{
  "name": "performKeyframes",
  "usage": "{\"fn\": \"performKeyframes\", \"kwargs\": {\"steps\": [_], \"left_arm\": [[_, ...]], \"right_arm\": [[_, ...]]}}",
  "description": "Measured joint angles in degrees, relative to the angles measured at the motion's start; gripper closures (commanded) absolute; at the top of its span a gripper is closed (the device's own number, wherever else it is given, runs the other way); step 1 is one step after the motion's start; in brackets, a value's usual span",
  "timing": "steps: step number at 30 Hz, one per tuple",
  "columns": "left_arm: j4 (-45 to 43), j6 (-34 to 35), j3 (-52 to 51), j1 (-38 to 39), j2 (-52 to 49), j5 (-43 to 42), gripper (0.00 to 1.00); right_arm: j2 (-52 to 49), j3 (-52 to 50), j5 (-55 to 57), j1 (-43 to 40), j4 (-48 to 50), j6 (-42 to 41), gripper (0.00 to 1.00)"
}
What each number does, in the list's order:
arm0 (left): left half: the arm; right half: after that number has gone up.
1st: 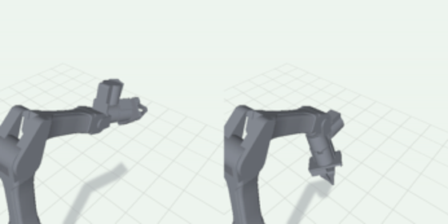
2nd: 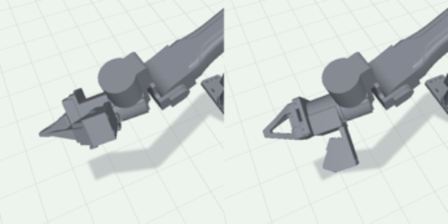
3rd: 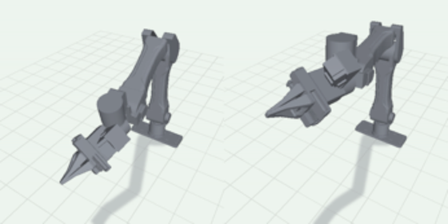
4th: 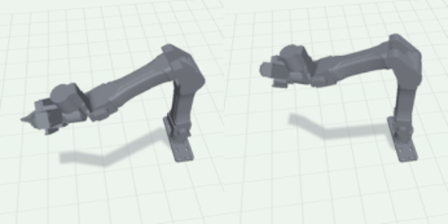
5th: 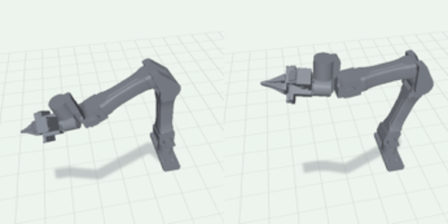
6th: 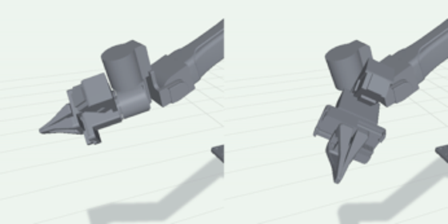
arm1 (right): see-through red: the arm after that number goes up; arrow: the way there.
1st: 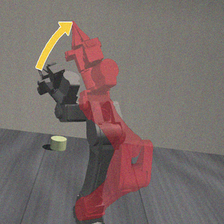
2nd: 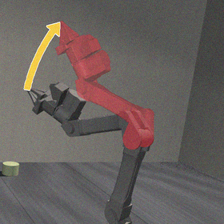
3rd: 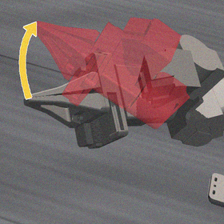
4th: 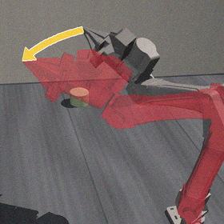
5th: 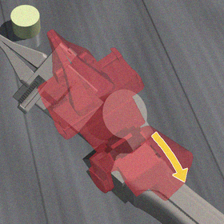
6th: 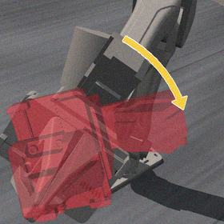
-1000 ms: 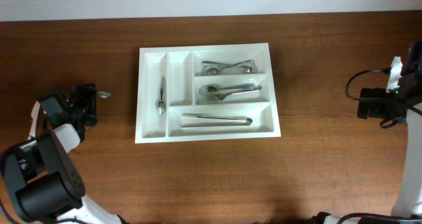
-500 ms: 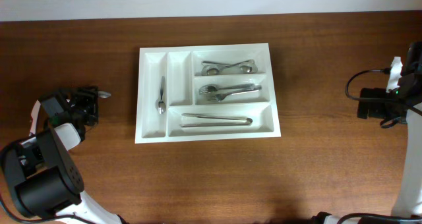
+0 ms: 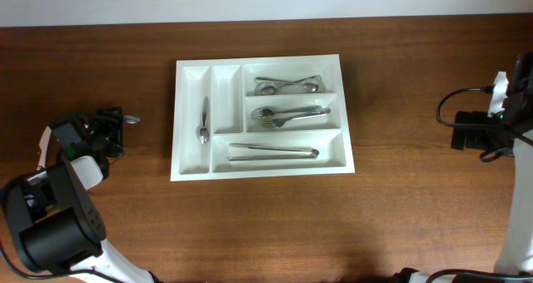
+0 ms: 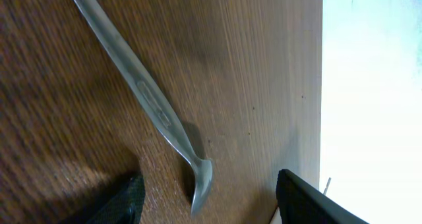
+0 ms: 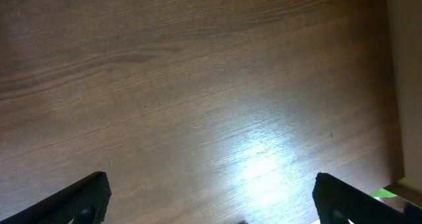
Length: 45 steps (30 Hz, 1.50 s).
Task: Pack container
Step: 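Lower the left gripper toward the silver spoon and align with its handle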
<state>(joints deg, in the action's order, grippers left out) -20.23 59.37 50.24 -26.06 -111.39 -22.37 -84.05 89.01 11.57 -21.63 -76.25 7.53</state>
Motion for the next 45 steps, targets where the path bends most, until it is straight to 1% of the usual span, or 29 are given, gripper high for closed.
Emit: {"fn": "performKeyframes", "kwargs": {"steps": [12, 19, 30, 39, 45], "left_arm": [[-3.15, -0.04, -0.37, 0.00, -0.74, 0.31, 0.34], [-3.30, -0.04, -0.42, 0.17, -0.81, 0.24, 0.34], [-3.72, -0.04, -0.55, 2.75, -0.81, 0.31, 0.34], [-4.57, -2.25, -0.66, 2.75, -1.05, 0.35, 0.34], [-9.66, -3.30, -0.74, 2.75, -3.30, -0.46, 0.34]], "right_arm": [[0.00, 0.00, 0.00, 0.00, 0.00, -0.07, 0.01], [0.00, 0.00, 0.00, 0.00, 0.00, -0.07, 0.01], [0.00, 0.00, 0.00, 0.00, 0.00, -0.04, 0.01], [0.00, 0.00, 0.00, 0.00, 0.00, -0.02, 0.01], [0.00, 0.00, 0.00, 0.00, 0.02, -0.04, 0.01]]}}
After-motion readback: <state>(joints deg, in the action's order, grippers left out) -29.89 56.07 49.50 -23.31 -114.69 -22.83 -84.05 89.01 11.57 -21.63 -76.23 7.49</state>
